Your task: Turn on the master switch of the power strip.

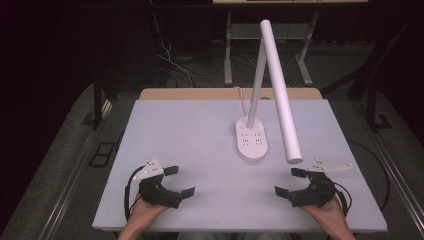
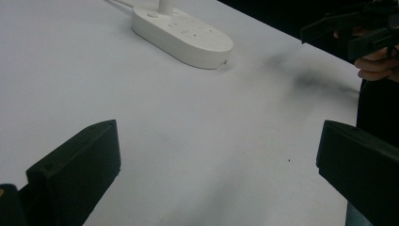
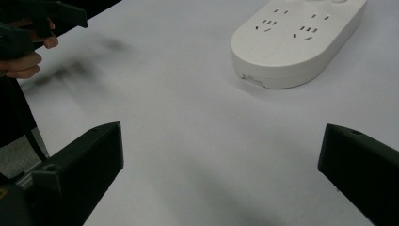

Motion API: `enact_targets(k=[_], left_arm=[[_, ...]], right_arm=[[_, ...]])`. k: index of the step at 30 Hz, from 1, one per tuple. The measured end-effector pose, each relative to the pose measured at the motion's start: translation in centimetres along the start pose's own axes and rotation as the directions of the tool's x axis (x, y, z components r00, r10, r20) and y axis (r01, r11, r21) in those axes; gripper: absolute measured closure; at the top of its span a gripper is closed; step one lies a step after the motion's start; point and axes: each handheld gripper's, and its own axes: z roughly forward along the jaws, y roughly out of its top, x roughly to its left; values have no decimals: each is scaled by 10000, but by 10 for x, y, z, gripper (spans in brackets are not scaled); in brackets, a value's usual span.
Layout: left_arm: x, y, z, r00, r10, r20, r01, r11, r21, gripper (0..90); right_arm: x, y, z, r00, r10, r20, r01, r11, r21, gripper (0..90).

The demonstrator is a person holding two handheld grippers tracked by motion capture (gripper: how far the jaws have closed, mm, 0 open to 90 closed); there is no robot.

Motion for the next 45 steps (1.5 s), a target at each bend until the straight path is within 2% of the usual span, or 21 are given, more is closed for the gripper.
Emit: enact_targets(k=[13,25,34,45], left_arm=[[-5,5,2,9996,174,234,-184,9990,404,0],[-6,21,-3,9988,352,340,-372,9975,595,0],[-5,28,1,9982,419,433,-459,9942,974,0],[-2,45,5,9972,630,402,-670,9922,1051,0]], right_arm=[[-2,0,-2,10000,68,64,-67,10000,-68,1],[-3,0,-3,9999,107,55,-106,9999,-126,1],[-2,0,-3,9999,117,35,-117,9999,-84,1],[-2,0,-3,10000,88,18,-88,9999,-75,1]])
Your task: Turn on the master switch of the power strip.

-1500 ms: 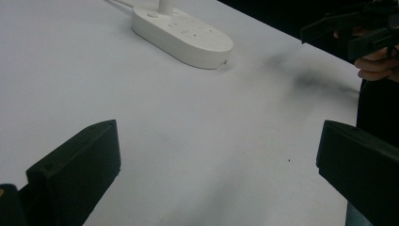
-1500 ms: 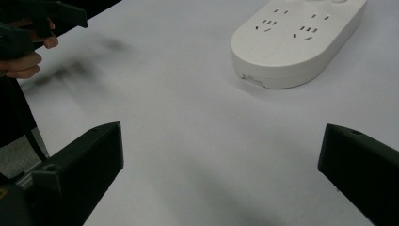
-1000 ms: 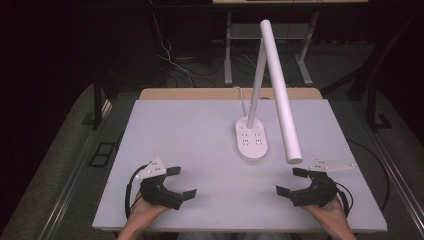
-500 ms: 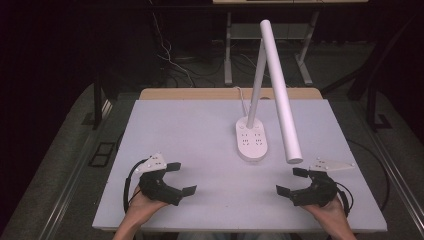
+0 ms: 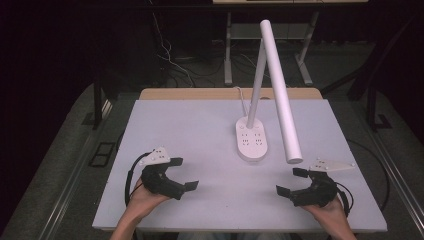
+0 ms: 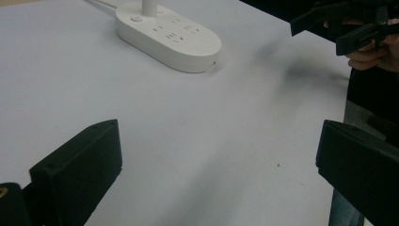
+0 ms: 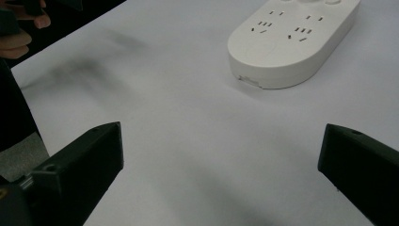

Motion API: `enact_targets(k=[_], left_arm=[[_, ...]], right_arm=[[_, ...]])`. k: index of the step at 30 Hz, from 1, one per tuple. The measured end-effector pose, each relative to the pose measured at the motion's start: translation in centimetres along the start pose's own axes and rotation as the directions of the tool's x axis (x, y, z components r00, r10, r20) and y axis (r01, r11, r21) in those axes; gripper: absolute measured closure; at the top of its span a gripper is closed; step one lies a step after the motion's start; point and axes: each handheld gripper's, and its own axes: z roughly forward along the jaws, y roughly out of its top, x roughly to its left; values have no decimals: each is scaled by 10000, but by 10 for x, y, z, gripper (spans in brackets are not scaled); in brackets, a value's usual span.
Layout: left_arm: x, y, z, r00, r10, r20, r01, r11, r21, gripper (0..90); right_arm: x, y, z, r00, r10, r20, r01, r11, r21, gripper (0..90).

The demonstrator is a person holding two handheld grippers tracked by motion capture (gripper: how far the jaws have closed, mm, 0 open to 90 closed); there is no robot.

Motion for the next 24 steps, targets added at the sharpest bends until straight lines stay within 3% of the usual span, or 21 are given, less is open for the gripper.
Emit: enact_targets(k=[24], left_arm=[[9,33,10,9998,79,176,-84,9996,255,3]], right_arm=[[0,0,1,10000,1,-10,-1,9999,133,1]])
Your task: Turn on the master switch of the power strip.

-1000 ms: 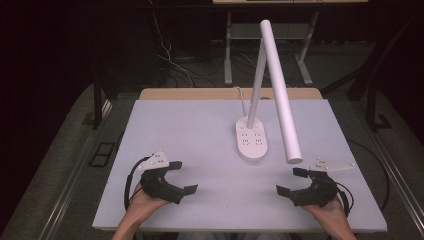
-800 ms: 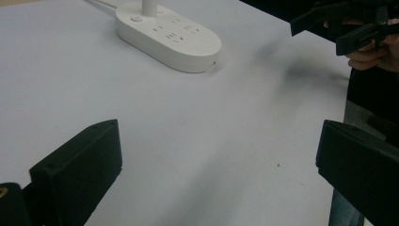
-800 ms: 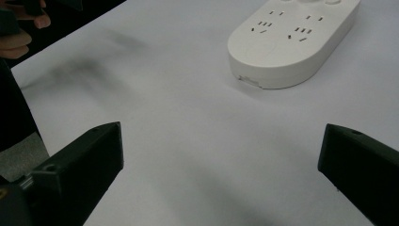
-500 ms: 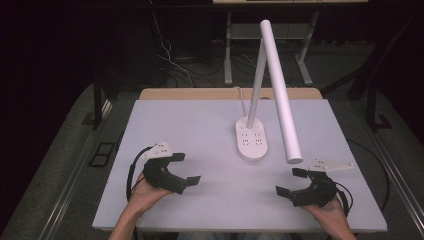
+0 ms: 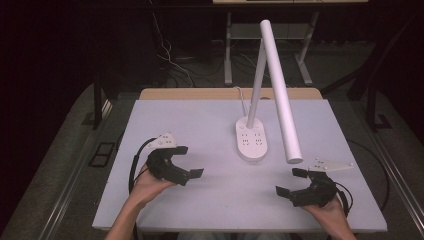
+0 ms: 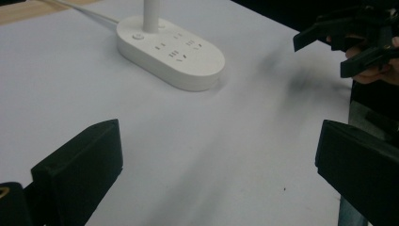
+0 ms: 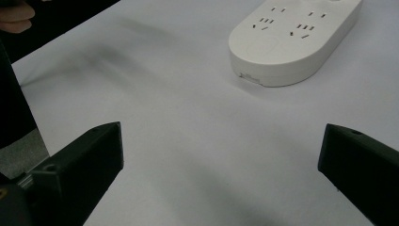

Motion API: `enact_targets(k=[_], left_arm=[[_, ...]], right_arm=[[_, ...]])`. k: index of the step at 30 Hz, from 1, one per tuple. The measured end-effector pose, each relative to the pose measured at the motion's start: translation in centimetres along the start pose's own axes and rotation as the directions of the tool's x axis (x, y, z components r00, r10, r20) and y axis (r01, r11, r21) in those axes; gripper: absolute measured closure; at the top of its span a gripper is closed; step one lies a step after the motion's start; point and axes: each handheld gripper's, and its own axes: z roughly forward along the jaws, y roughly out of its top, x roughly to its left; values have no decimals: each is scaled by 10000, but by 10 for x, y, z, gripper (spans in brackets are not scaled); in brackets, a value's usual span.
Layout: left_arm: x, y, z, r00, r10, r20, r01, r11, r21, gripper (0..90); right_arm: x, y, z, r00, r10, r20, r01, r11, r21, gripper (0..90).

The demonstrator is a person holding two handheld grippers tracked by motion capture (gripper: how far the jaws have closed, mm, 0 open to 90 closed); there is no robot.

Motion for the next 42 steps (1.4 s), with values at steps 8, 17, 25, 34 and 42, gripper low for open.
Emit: enact_targets(k=[8,17,25,34,42], left_arm=[[1,13,5,9999,168,36,-168,9998,95,3],[6,21,10,9997,239,0,-238,9993,290,3],[11,35,17,9989,458,-36,-456,9975,543,5],[15,48,24,9981,622,10,-621,9946,828,7],[21,60,34,9973,736,67,-739,9920,1024,11]], right_arm=[[0,0,0,10000,-60,-18,60,10000,-14,1],[-1,0,0,10000,-67,-33,67,10000,-4,1],[-1,0,0,9999,-113,-57,113,9999,21,1],[0,0,0,9999,-50,-97,51,10000,73,1],[0,0,0,9999,-97,-79,97,9999,45,1]])
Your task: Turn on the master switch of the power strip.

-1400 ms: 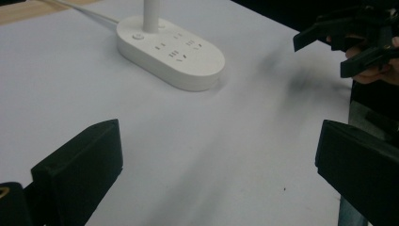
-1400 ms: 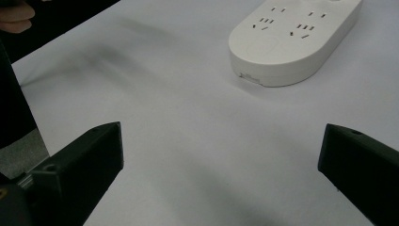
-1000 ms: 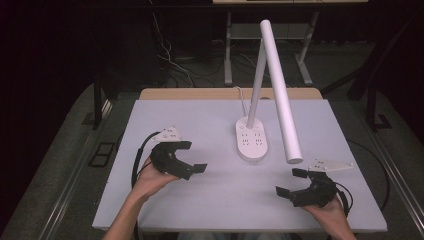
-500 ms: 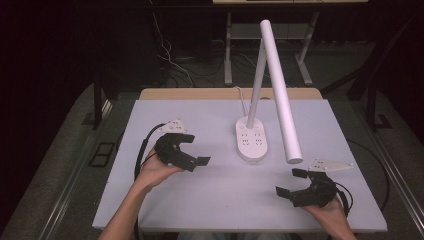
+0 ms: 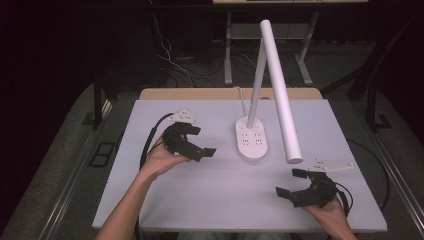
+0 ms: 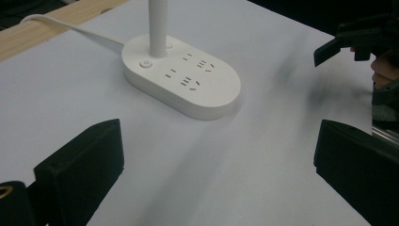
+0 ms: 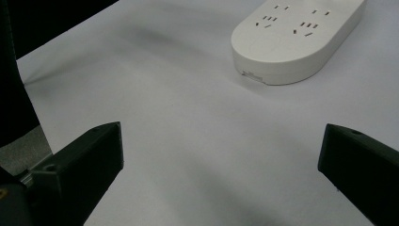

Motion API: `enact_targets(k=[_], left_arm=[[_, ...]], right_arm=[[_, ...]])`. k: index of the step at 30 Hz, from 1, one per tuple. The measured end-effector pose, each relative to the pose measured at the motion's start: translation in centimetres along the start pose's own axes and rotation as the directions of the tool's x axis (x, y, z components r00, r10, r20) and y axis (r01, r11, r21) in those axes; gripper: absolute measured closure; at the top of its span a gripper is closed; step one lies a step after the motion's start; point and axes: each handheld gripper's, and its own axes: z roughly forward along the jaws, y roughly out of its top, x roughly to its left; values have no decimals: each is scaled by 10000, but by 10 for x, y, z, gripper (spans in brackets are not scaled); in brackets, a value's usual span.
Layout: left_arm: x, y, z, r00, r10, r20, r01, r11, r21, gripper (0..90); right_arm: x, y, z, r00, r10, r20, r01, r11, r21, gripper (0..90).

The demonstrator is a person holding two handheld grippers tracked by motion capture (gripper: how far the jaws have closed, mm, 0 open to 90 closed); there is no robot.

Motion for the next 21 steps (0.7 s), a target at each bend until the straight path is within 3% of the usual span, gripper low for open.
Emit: enact_targets(k=[11,21], left_arm=[[9,17,13,9994,350,40,-352,9985,415,13],[16,29,22,9994,339,-40,-336,9983,478,16]], right_arm=[[0,0,0,10000,-19,-13,19,10000,-8,1],[0,0,0,10000,6,-30,-6,10000,29,1]])
